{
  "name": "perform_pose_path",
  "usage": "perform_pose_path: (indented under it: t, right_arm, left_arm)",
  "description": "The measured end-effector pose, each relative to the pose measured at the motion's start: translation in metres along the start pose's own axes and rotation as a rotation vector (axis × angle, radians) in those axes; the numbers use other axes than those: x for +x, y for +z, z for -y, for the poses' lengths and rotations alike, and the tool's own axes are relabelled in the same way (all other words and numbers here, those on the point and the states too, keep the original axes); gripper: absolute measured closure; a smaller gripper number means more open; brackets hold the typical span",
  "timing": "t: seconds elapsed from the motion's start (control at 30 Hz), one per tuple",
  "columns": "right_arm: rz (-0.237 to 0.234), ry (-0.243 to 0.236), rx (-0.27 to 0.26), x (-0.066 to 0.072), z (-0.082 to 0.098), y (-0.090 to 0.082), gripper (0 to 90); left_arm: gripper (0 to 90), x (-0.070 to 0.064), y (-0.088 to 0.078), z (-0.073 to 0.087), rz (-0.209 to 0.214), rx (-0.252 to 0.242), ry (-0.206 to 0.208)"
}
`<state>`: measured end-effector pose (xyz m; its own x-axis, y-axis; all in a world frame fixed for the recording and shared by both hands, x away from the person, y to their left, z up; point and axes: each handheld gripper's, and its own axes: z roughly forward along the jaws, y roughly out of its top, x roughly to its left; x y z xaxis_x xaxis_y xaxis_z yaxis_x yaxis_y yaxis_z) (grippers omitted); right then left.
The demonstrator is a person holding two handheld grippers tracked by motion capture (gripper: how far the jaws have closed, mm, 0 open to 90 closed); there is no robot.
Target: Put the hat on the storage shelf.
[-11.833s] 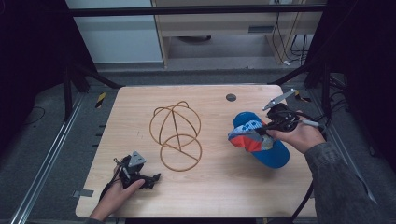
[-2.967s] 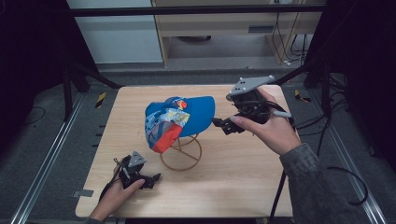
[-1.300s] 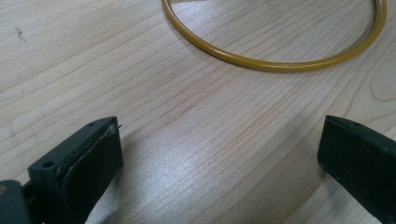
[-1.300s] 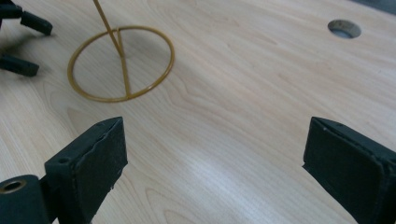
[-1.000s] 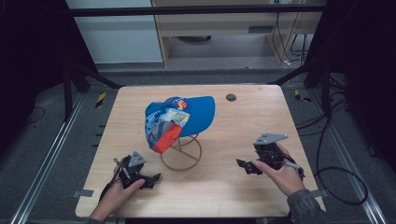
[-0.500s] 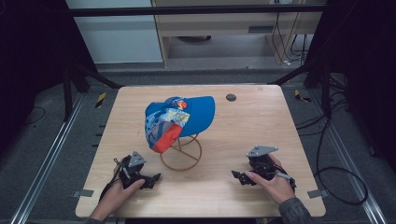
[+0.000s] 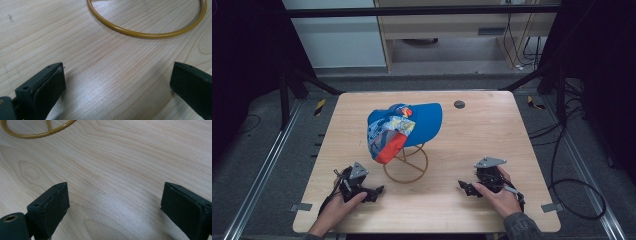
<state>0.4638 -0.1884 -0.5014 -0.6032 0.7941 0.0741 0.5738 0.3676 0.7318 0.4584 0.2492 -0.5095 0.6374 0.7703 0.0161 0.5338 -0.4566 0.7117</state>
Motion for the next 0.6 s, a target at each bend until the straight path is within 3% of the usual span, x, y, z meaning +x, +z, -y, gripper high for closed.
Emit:
perform_pose_path:
  t: [0.6]
  right_arm:
    - [0.031, -0.002, -0.026, 0.0043, 0.0062, 0.0083, 7.8]
  left_arm:
    - [0.0, -0.0001, 0.0, 0.0, 0.0, 0.0, -0.001]
